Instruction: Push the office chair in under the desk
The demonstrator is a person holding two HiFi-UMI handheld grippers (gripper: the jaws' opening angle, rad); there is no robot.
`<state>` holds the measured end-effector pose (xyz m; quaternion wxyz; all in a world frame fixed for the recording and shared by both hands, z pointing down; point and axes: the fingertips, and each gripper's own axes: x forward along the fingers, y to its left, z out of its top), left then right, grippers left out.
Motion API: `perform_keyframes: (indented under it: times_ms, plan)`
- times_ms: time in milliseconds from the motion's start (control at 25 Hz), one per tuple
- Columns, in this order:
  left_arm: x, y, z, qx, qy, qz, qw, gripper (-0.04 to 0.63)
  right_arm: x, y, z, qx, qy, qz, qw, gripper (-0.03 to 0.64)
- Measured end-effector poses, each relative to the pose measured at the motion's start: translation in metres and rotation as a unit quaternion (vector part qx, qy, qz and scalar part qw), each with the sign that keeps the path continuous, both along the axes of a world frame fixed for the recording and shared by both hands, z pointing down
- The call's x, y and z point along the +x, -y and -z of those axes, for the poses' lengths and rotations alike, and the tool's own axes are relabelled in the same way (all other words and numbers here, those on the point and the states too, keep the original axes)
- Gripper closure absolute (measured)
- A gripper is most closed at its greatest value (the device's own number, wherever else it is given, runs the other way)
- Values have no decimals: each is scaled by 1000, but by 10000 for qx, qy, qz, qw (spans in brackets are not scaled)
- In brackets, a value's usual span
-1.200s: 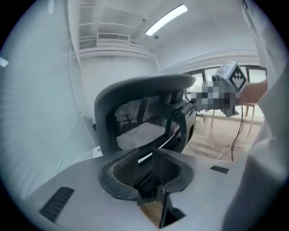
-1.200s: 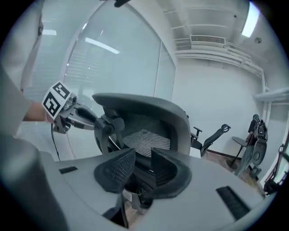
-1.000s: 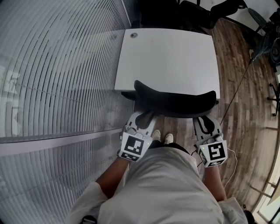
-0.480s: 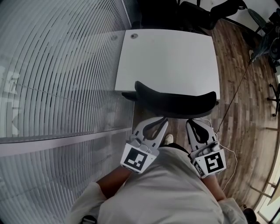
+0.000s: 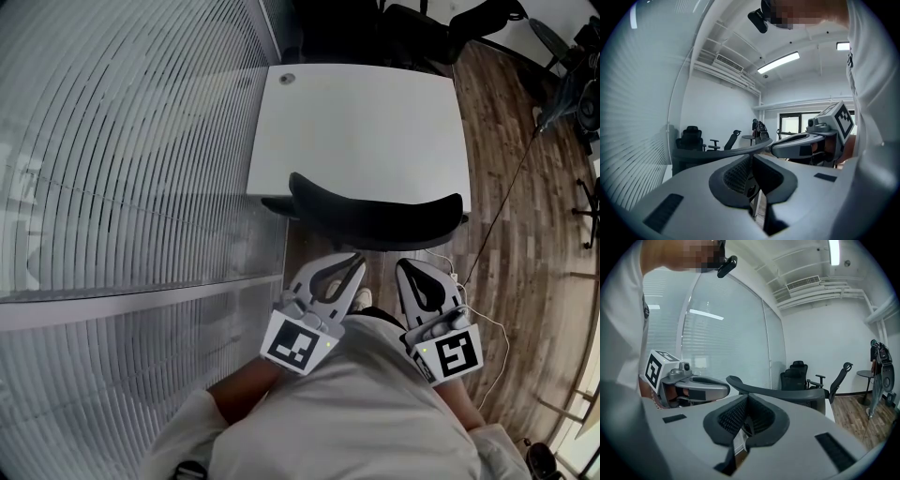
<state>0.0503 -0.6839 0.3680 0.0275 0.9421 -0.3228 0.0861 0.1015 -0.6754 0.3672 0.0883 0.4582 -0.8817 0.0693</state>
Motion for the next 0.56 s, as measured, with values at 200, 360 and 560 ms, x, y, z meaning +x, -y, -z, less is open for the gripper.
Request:
perform_keyframes:
  times_ms: [200,360,560]
  plan:
    - [2,-4,0,-6,58,-8,10000,548,1,-2,3,30,3,-39,10000,586]
    - [0,-4,-1,-10,77,-7,10000,548,-3,0,5,43,50,-55,10000,587]
    - [2,-6,0,-13,91,-19,10000,548,-3,-3,5,70,-57,50,9999,586]
